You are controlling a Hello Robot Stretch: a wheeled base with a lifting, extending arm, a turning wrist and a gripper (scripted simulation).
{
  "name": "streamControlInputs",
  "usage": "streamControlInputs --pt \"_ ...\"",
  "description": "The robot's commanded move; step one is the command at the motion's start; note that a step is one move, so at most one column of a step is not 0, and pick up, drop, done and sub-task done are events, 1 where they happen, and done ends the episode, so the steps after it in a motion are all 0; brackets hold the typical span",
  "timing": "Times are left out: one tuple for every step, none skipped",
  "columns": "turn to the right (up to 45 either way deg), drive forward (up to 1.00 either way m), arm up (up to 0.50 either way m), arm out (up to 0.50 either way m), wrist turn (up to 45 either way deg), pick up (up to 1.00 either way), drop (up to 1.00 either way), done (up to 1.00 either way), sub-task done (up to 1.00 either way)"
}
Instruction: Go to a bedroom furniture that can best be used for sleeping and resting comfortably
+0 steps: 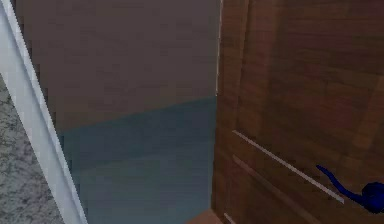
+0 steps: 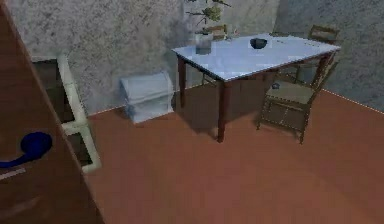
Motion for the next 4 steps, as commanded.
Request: streamControlInputs --pt "-3.0 0.00 0.00 0.00 0.0 0.00 0.00 0.00 0.00" --pt "0.0 0.70 0.00 0.00 0.0 0.00 0.00 0.00 0.00" --pt "-39.0 0.00 0.00 0.00 0.0 0.00 0.00 0.00 0.00" --pt "0.0 0.80 0.00 0.00 0.0 0.00 0.00 0.00 0.00"
